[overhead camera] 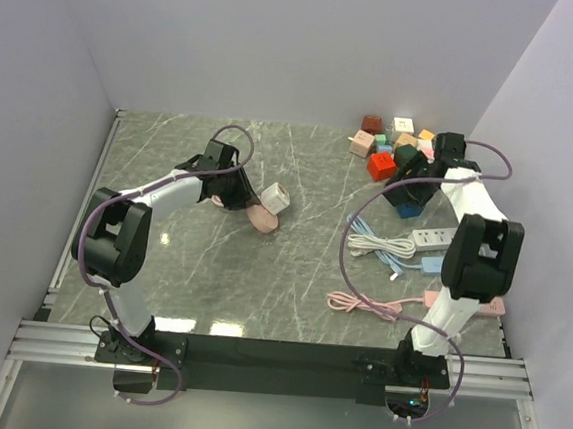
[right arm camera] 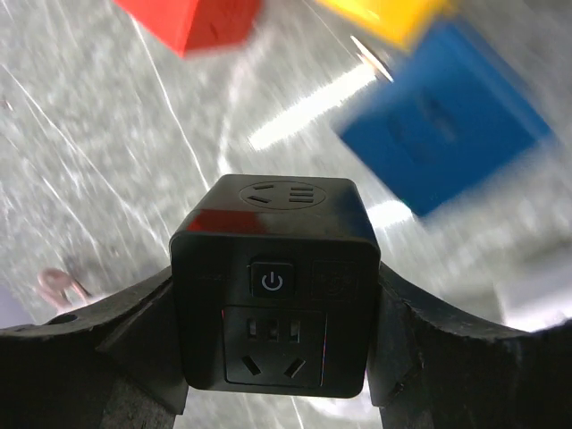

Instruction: Pull the plug off the socket

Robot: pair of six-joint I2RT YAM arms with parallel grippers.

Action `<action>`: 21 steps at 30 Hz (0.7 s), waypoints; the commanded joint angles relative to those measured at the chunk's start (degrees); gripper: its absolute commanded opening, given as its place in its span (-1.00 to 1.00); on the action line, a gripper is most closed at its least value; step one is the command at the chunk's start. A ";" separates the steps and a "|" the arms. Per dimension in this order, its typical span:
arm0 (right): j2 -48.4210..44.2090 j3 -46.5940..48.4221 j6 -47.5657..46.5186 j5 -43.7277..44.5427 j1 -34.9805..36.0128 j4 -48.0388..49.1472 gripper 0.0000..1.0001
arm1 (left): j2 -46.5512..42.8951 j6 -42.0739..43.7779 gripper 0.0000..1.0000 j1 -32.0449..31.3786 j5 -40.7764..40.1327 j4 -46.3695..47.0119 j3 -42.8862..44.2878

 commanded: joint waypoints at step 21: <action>7.51 12.04 6.70 2.63 1.49 8.05 0.86 | -2.02 3.07 -0.99 0.16 3.02 0.29 0.04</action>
